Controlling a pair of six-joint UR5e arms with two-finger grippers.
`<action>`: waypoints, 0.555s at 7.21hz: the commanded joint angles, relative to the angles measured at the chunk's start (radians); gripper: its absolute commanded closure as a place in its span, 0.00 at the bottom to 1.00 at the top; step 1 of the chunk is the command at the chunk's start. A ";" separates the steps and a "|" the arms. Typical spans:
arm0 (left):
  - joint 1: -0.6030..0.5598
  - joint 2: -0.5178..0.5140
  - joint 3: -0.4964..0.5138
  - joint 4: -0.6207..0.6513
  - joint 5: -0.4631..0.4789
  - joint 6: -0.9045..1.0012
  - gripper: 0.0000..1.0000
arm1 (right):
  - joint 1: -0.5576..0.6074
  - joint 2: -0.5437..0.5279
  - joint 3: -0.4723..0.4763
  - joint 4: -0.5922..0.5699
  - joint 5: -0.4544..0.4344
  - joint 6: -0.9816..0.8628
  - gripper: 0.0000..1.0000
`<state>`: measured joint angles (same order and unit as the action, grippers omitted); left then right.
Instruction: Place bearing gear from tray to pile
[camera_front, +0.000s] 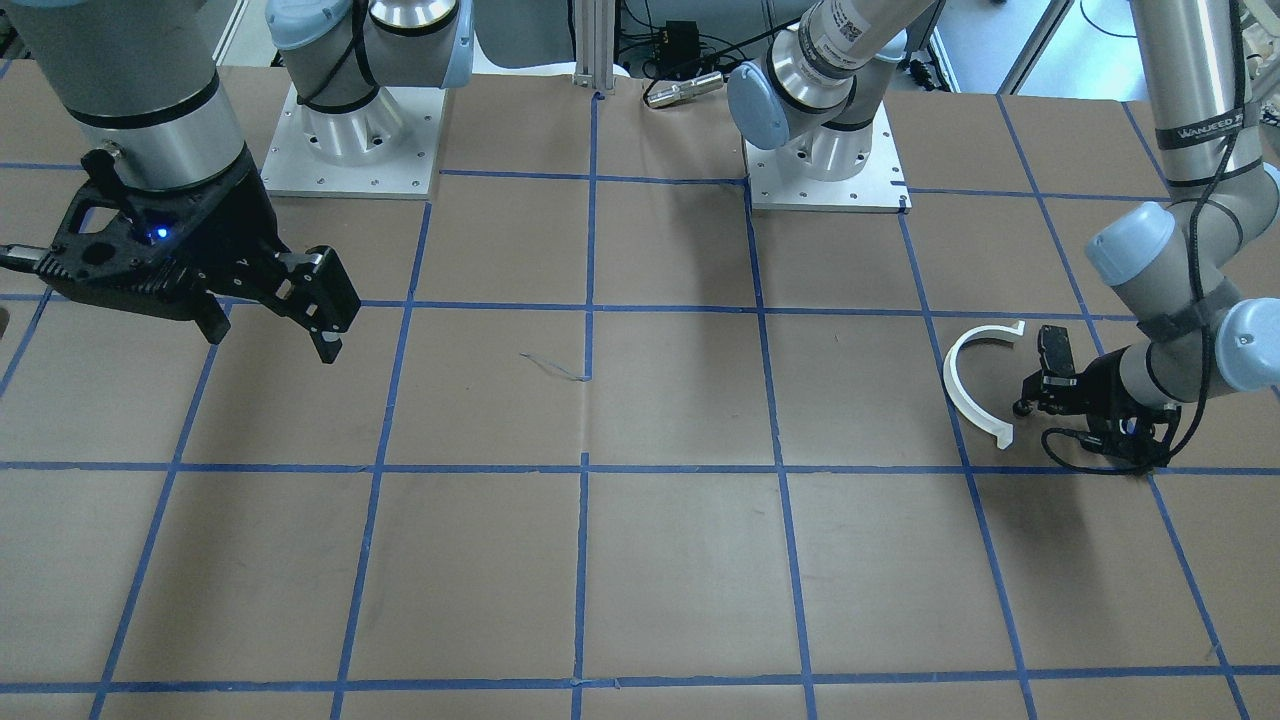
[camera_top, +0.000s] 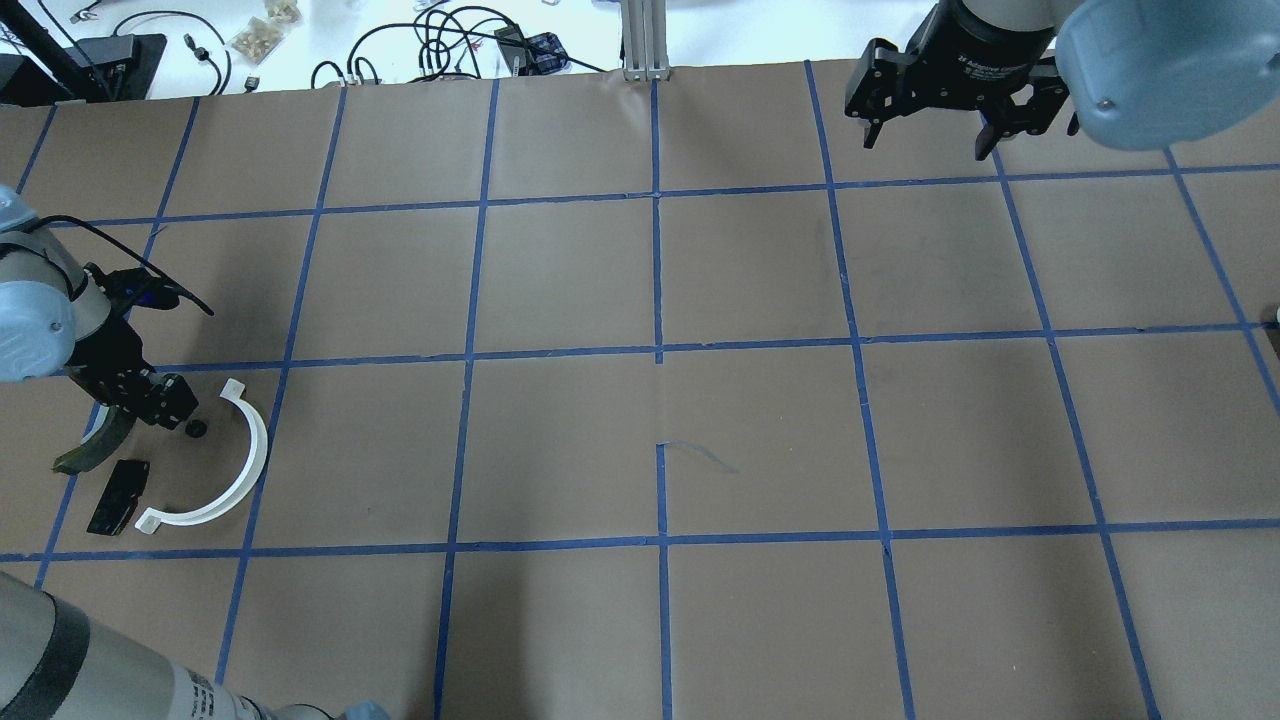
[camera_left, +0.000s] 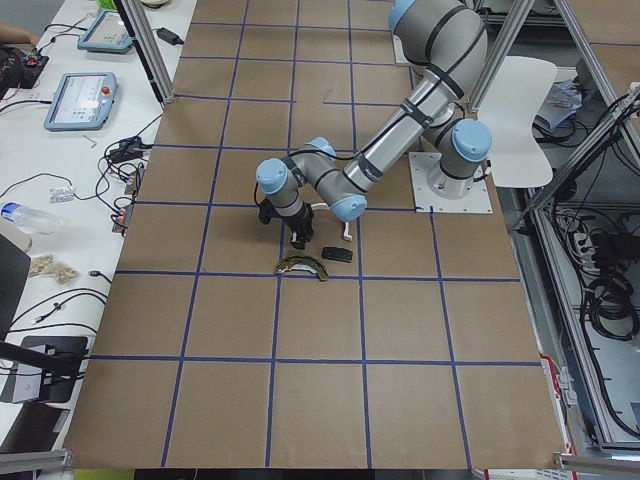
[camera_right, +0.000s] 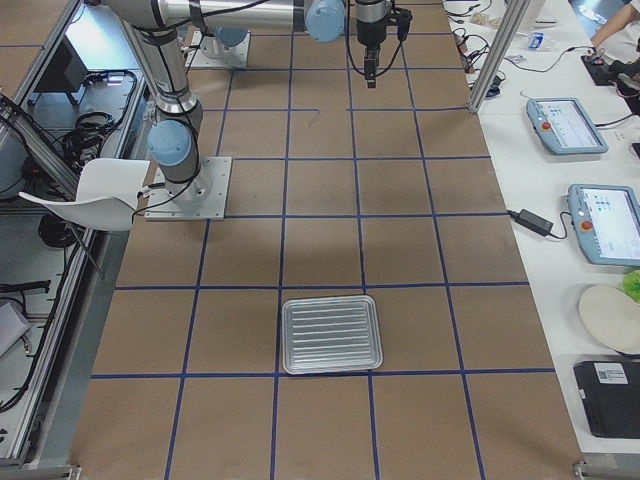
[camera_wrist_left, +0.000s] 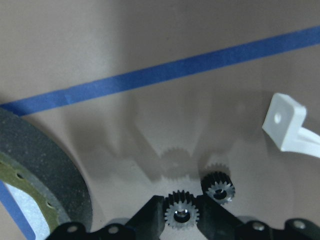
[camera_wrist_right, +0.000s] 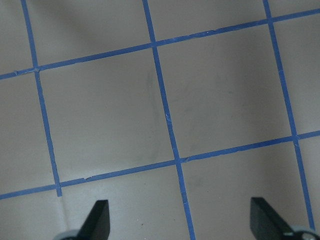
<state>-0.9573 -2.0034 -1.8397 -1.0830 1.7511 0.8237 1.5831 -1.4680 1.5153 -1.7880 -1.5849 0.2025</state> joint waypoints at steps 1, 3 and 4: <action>0.000 0.000 0.000 -0.002 0.004 0.000 0.60 | 0.000 0.000 0.000 -0.001 0.000 0.000 0.00; 0.000 0.000 -0.004 -0.002 0.004 0.000 0.41 | 0.000 0.000 0.000 -0.001 -0.001 0.000 0.00; 0.000 0.003 -0.004 -0.002 0.004 0.000 0.39 | 0.000 0.000 0.000 -0.001 -0.001 0.000 0.00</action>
<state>-0.9572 -2.0027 -1.8428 -1.0844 1.7548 0.8237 1.5831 -1.4680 1.5156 -1.7886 -1.5860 0.2025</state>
